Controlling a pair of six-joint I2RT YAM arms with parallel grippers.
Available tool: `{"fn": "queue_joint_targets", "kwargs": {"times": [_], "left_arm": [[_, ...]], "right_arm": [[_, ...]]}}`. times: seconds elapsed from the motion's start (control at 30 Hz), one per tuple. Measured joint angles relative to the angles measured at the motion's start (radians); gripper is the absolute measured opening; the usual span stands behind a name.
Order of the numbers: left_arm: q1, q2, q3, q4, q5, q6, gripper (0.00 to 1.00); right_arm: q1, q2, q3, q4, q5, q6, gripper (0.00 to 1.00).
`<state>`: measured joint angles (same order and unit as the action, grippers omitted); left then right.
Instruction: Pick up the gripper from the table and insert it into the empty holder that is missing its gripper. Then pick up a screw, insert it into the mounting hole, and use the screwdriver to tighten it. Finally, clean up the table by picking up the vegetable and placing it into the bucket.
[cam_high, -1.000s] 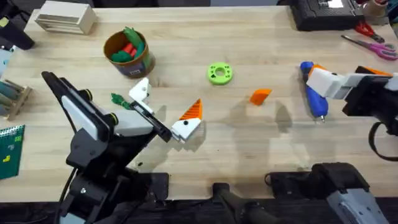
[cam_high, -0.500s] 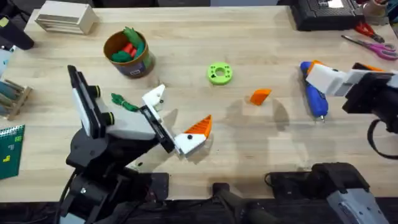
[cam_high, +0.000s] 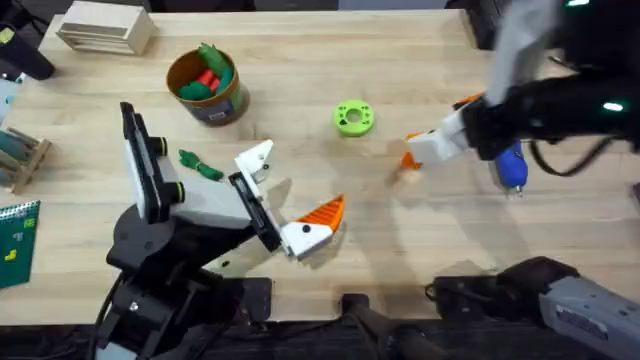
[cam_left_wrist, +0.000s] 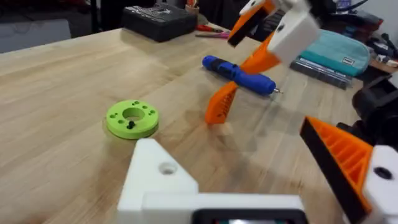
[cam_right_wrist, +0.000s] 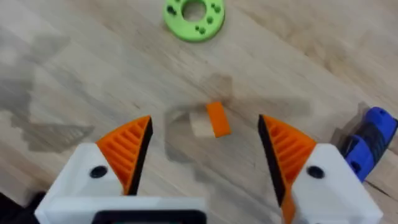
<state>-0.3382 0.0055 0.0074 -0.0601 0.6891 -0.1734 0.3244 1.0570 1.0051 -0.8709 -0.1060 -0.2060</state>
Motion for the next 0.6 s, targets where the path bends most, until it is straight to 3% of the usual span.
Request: {"fn": "queue_joint_targets", "kwargs": {"times": [0.17, 0.37, 0.6], "left_arm": [[0.000, 0.000, 0.000, 0.000, 0.000, 0.000, 0.987], [0.000, 0.000, 0.000, 0.000, 0.000, 0.000, 0.987], [0.000, 0.000, 0.000, 0.000, 0.000, 0.000, 0.987]], "right_arm": [[0.028, 0.134, 0.001, -0.029, 0.079, -0.046, 0.989], [0.029, 0.199, 0.001, -0.073, 0.116, -0.168, 0.986], [0.029, 0.280, 0.001, -0.046, 0.121, -0.225, 0.896]]}}
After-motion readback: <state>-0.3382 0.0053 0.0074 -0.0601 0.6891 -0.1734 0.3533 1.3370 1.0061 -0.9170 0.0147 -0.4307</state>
